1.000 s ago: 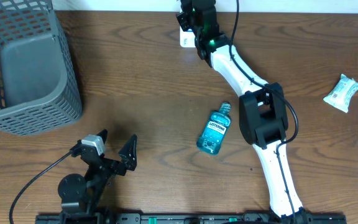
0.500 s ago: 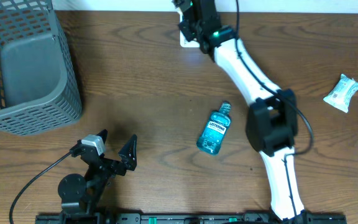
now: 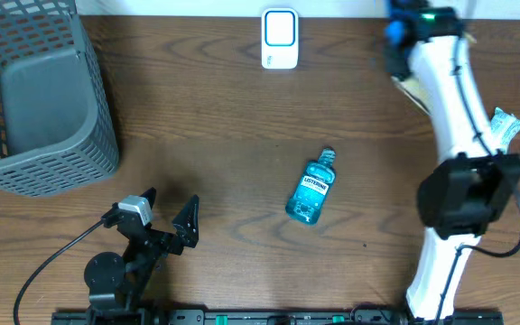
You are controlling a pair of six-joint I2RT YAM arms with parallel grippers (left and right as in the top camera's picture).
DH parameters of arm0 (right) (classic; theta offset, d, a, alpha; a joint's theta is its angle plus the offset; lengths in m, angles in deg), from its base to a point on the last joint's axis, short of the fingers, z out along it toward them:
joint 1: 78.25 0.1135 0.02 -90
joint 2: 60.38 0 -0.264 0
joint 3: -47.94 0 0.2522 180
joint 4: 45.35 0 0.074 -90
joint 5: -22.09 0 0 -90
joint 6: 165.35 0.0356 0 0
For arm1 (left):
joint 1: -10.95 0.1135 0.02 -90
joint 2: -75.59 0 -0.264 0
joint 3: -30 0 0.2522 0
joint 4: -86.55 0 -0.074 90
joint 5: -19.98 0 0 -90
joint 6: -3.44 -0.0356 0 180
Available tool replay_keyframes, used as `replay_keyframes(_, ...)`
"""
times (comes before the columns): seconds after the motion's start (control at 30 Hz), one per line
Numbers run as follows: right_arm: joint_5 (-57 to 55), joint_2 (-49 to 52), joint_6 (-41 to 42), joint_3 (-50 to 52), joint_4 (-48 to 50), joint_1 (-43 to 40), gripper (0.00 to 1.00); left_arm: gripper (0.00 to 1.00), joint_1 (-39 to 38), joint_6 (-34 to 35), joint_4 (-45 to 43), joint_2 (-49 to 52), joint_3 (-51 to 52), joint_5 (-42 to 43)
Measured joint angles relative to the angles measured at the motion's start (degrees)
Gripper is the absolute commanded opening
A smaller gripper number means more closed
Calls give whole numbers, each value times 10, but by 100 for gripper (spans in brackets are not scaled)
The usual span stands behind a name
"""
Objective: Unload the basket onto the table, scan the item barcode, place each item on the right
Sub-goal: 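Move the snack bag to the right table edge and release it, then reach the right gripper down to the blue Listerine bottle cap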
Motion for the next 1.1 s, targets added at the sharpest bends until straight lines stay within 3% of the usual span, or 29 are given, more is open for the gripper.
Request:
replay_keyframes(0.23, 37, 2, 72, 150, 123, -105, 1, 98, 0, 0, 0, 0, 0, 0)
replay_keyframes(0.43, 123, 3, 39, 265, 256, -172, 1, 98, 0, 0, 0, 0, 0, 0)
replay_keyframes(0.73, 107, 3, 21, 284, 266, -257, 1, 98, 0, 0, 0, 0, 0, 0)
replay_keyframes(0.83, 105, 3, 30, 284, 264, -297, 17, 98, 0, 0, 0, 0, 0, 0)
replay_keyframes(0.93, 139, 1, 37, 284, 249, -322, 43, 98, 0, 0, 0, 0, 0, 0)
replay_keyframes(0.97, 157, -1, 37, 283, 241, -324, 57, 98, 0, 0, 0, 0, 0, 0)
replay_keyframes(1.0, 177, -5, 39, 282, 234, -325, 83, 98, 0, 0, 0, 0, 0, 0)
replay_keyframes(1.03, 205, -10, 38, 279, 227, -323, 99, 98, 0, 0, 0, 0, 0, 0)
replay_keyframes(1.1, 252, -30, 41, 268, 214, -316, 99, 98, 0, 0, 0, 0, 0, 0)
